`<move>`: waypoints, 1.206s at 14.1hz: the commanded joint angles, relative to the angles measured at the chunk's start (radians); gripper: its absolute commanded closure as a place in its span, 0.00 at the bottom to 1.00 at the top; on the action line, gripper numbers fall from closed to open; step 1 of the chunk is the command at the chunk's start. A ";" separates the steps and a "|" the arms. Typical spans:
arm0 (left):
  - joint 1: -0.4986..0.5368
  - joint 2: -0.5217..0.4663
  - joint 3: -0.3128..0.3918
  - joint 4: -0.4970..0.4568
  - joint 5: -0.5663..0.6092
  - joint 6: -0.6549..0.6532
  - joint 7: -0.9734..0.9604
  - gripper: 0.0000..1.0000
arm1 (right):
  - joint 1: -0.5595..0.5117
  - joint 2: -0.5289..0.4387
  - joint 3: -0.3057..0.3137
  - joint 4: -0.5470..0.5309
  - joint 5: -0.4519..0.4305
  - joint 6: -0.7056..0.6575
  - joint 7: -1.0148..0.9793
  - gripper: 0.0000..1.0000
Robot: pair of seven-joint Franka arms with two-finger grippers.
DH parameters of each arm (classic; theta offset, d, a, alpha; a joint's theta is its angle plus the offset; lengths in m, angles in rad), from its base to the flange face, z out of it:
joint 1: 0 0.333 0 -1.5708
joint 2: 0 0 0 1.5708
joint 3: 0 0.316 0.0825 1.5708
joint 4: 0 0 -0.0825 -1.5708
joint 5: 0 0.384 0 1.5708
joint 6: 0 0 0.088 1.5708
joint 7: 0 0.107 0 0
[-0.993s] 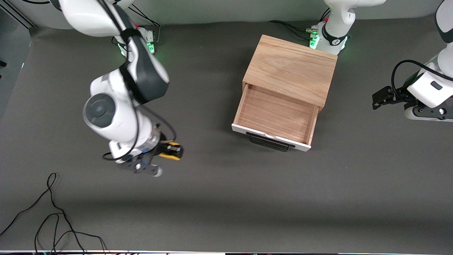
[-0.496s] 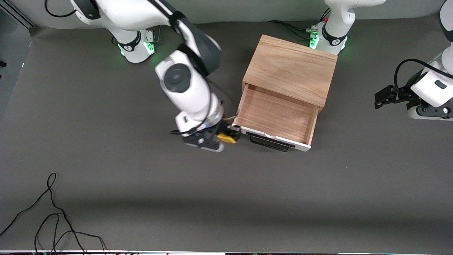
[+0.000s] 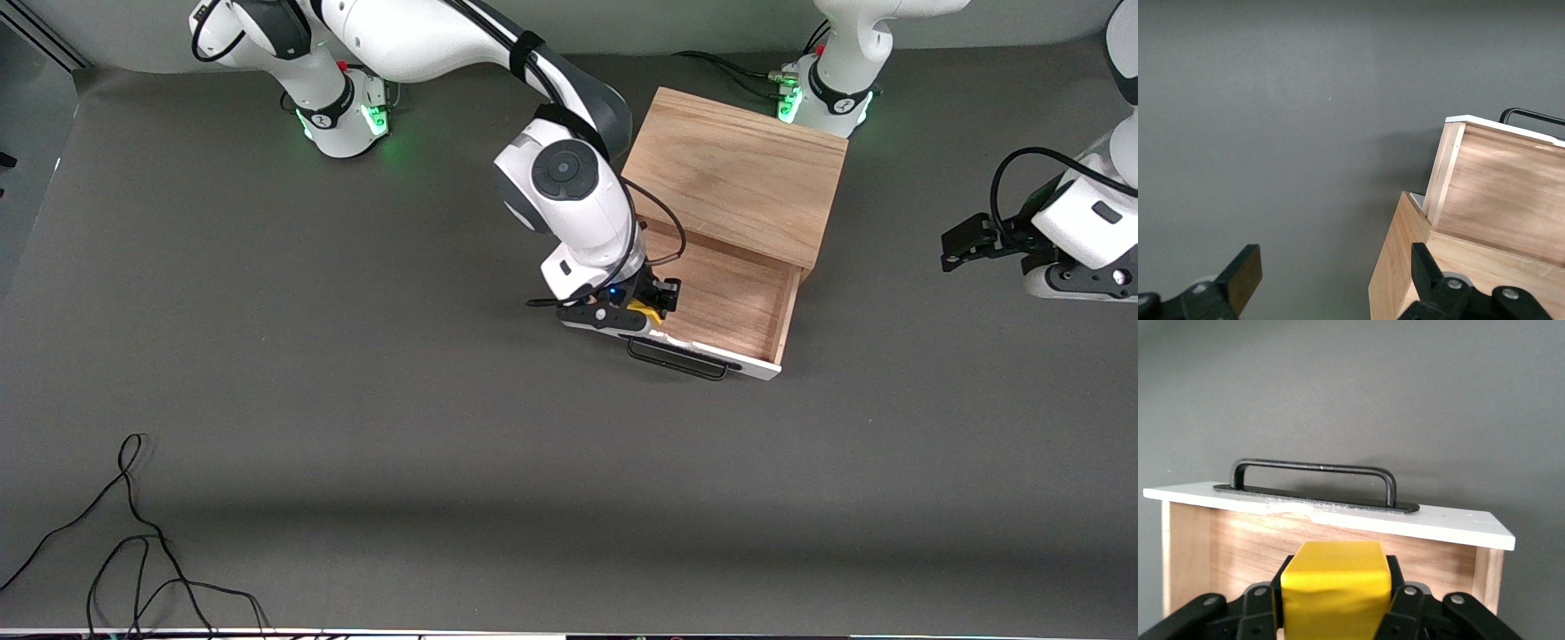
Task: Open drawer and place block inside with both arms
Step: 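Carry the yellow cube with the right gripper over the open drawer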
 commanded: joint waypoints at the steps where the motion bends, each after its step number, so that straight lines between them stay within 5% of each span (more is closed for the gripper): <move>1: -0.011 -0.002 0.007 0.011 0.019 -0.023 0.010 0.00 | 0.027 0.050 -0.009 0.032 0.007 0.000 0.056 0.93; 4: -0.019 -0.006 0.004 0.008 0.022 -0.028 0.010 0.00 | 0.054 0.058 -0.009 0.031 0.010 -0.002 0.105 0.93; 10: -0.008 -0.009 0.008 0.009 0.023 -0.049 0.052 0.00 | 0.097 0.081 -0.010 0.006 -0.002 0.000 0.139 0.74; 12: -0.008 -0.009 0.008 0.009 0.023 -0.049 0.053 0.00 | 0.097 0.081 -0.010 0.006 -0.001 0.000 0.139 0.52; 13: -0.008 -0.009 0.008 0.009 0.031 -0.055 0.053 0.00 | 0.097 0.081 -0.012 0.006 -0.002 0.000 0.141 0.17; 14: -0.008 -0.009 0.008 0.011 0.037 -0.063 0.053 0.00 | 0.100 0.081 -0.012 0.006 -0.008 0.000 0.139 0.00; 17: -0.011 -0.006 0.007 0.009 0.051 -0.065 0.052 0.00 | 0.105 0.071 -0.012 0.008 -0.011 0.000 0.157 0.00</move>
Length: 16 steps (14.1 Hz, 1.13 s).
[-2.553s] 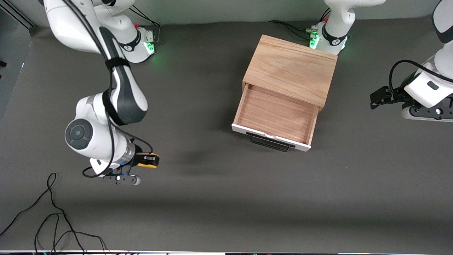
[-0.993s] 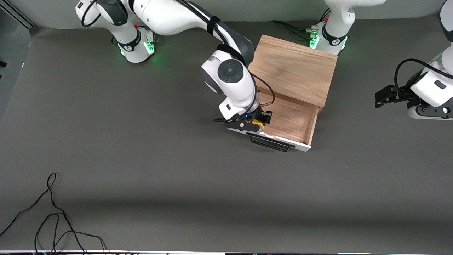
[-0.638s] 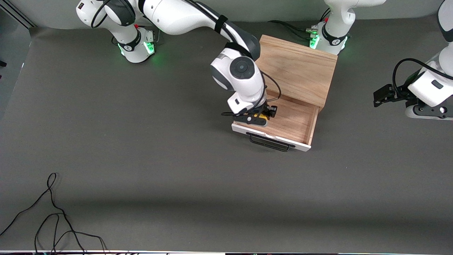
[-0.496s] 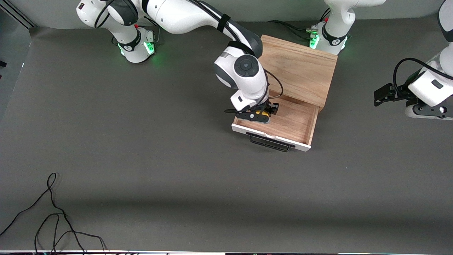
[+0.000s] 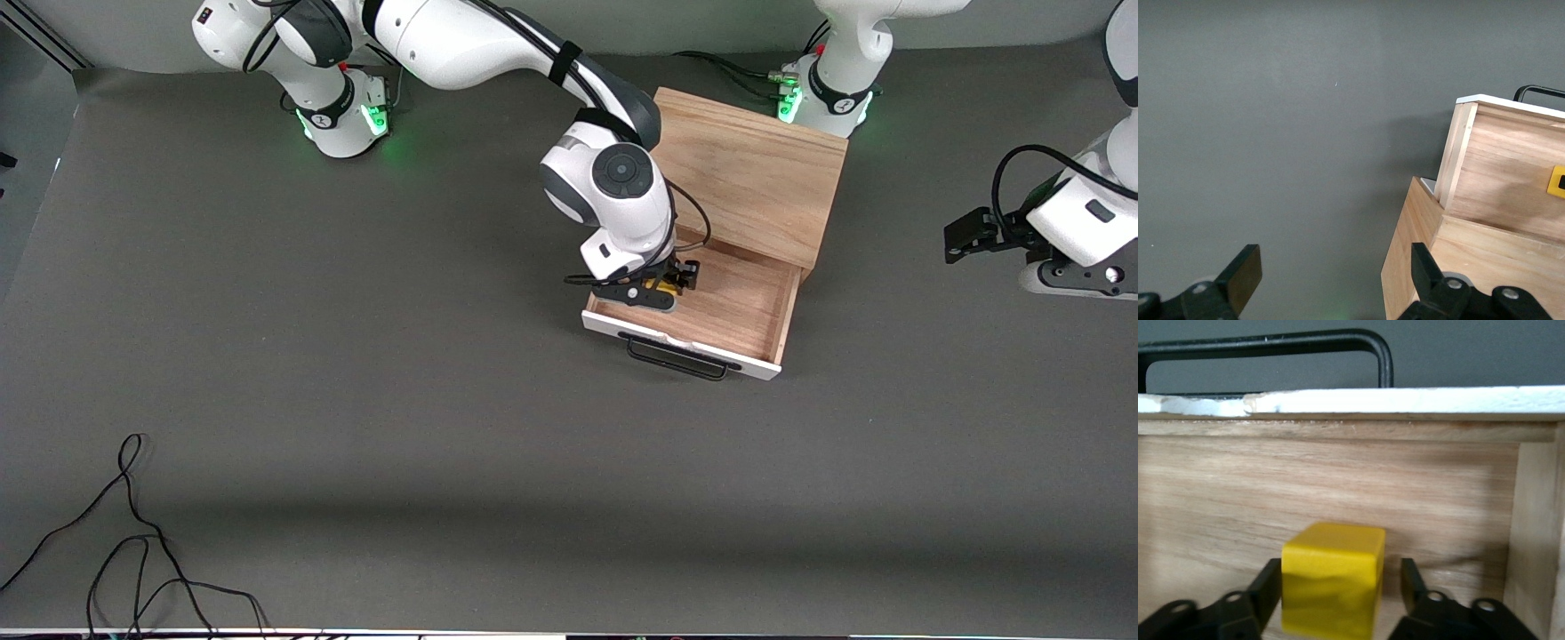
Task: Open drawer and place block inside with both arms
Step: 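Carry the yellow cube with the right gripper over the open drawer, then open the right gripper to drop the cube into the drawer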
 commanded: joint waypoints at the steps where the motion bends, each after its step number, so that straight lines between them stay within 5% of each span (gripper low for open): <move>1: -0.006 -0.006 0.003 0.009 0.020 -0.022 0.017 0.00 | 0.010 -0.012 -0.008 0.014 -0.010 -0.003 0.051 0.00; 6: -0.006 -0.002 0.001 0.009 0.015 -0.020 0.016 0.00 | -0.053 -0.125 -0.048 0.015 -0.014 -0.092 0.037 0.00; 10: -0.006 0.003 0.001 0.009 0.004 -0.019 0.016 0.00 | -0.099 -0.254 -0.165 -0.031 -0.017 -0.199 -0.118 0.00; 13: -0.009 0.004 0.001 0.009 0.001 -0.016 0.014 0.00 | -0.249 -0.340 -0.169 -0.038 0.001 -0.334 -0.166 0.00; 16: -0.009 0.004 0.001 0.007 0.000 -0.014 0.014 0.00 | -0.366 -0.410 -0.176 -0.074 0.067 -0.443 -0.424 0.00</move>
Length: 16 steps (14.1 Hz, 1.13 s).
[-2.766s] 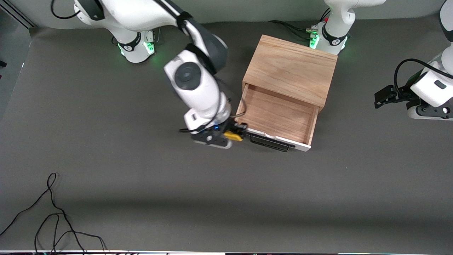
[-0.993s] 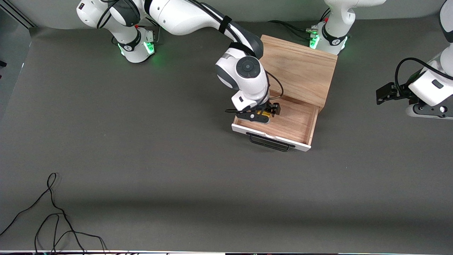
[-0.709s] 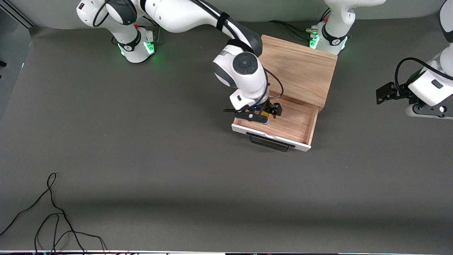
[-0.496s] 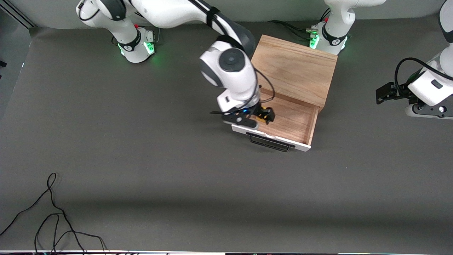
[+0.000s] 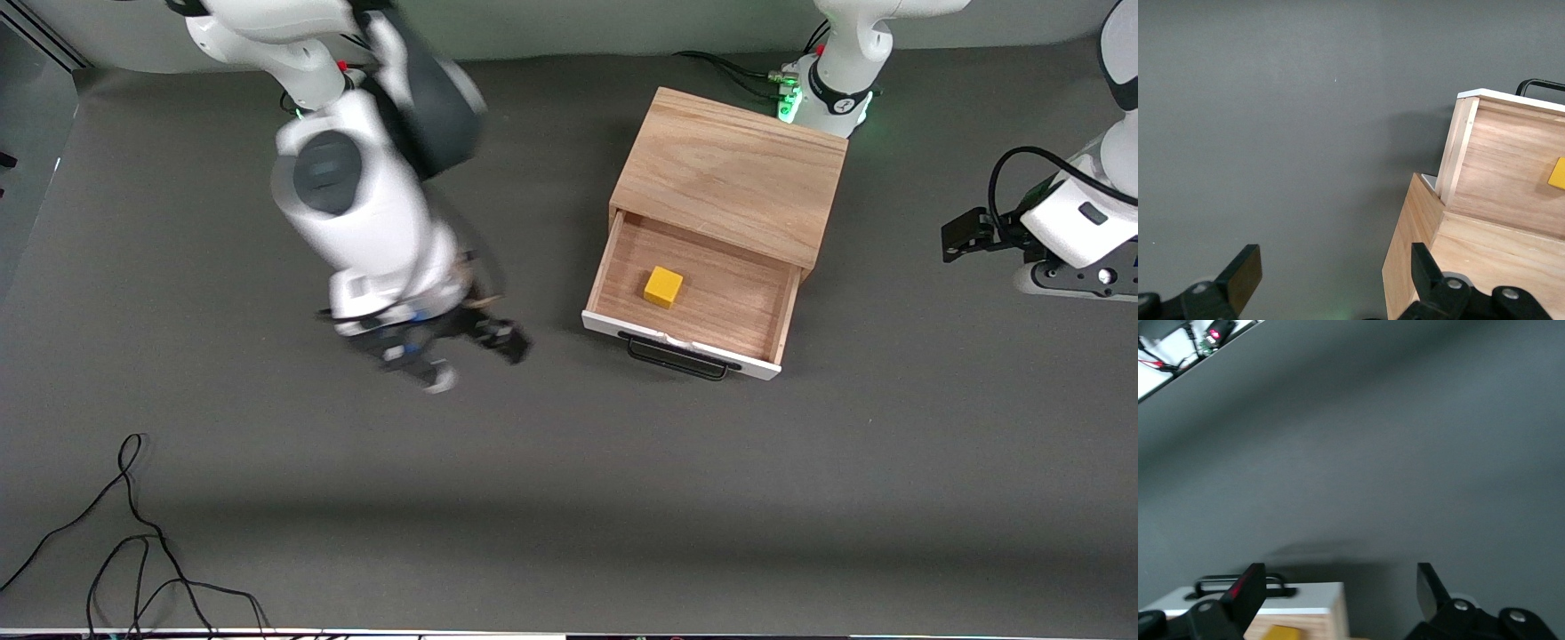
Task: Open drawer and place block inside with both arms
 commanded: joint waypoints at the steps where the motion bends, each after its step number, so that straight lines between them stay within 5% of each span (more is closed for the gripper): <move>1: -0.008 0.000 0.005 0.007 -0.001 -0.007 0.013 0.00 | -0.057 -0.102 -0.022 -0.114 0.029 -0.039 -0.144 0.00; 10: -0.007 0.005 0.005 0.007 -0.001 -0.007 0.014 0.00 | -0.049 -0.201 -0.395 -0.283 0.015 -0.040 -0.684 0.00; 16: -0.007 0.006 0.005 0.007 -0.004 -0.004 0.013 0.00 | -0.046 -0.189 -0.415 -0.279 -0.046 -0.037 -0.769 0.00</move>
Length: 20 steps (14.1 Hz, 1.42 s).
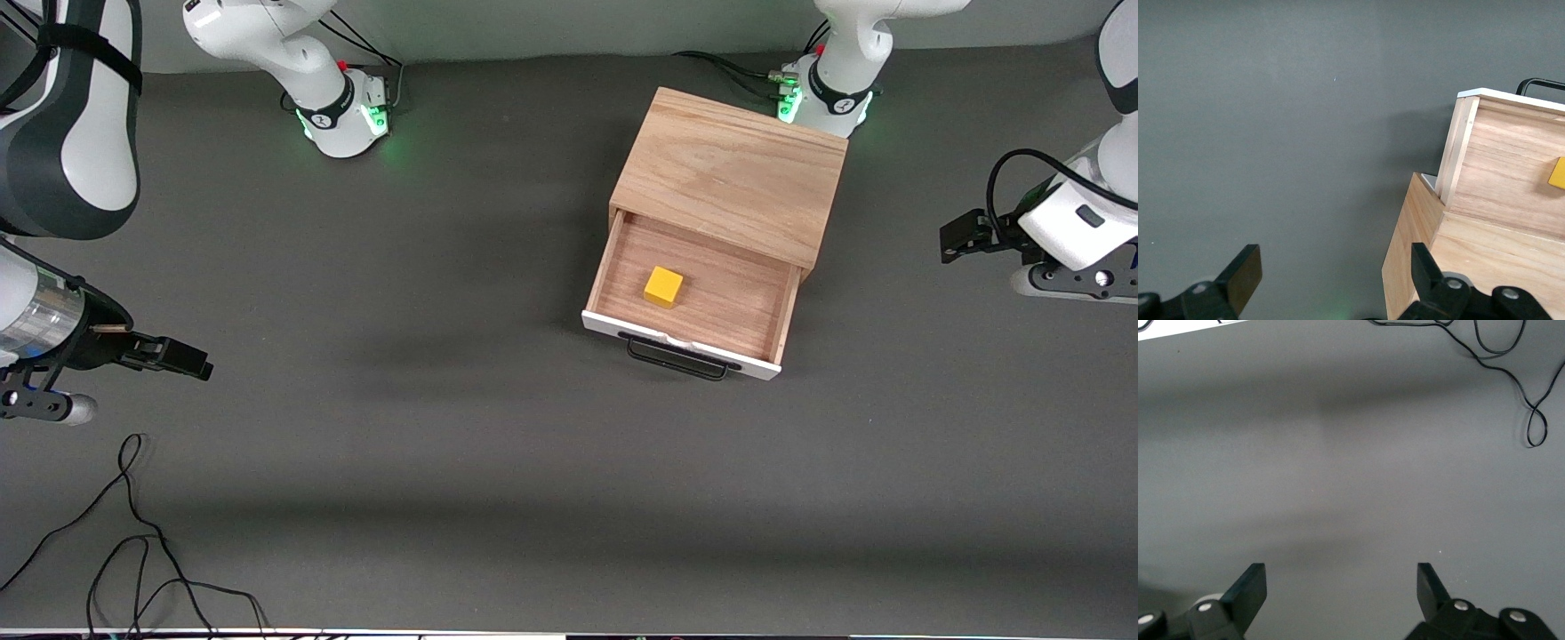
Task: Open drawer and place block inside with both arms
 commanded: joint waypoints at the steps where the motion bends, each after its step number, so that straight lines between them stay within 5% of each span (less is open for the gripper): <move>1: -0.006 0.002 0.005 0.007 -0.006 -0.005 0.013 0.00 | 0.018 -0.016 -0.002 -0.018 -0.017 0.012 -0.022 0.00; 14: -0.008 0.001 0.005 0.009 -0.010 -0.013 0.010 0.00 | -0.018 0.007 0.007 0.016 -0.004 0.016 -0.032 0.00; 15: -0.008 0.001 0.005 0.009 -0.011 -0.014 0.010 0.00 | -0.067 0.007 0.056 0.022 -0.007 0.006 -0.031 0.00; 17: -0.009 0.001 0.005 0.009 -0.010 -0.014 0.008 0.00 | -0.321 -0.023 0.366 0.043 -0.079 -0.042 -0.023 0.00; 18: -0.013 0.001 0.005 0.009 -0.010 -0.013 0.001 0.00 | -0.397 -0.028 0.466 0.052 -0.157 -0.060 -0.020 0.00; 20: -0.013 0.002 0.005 0.009 -0.011 -0.013 0.001 0.00 | -0.454 -0.037 0.532 0.048 -0.185 -0.063 -0.015 0.00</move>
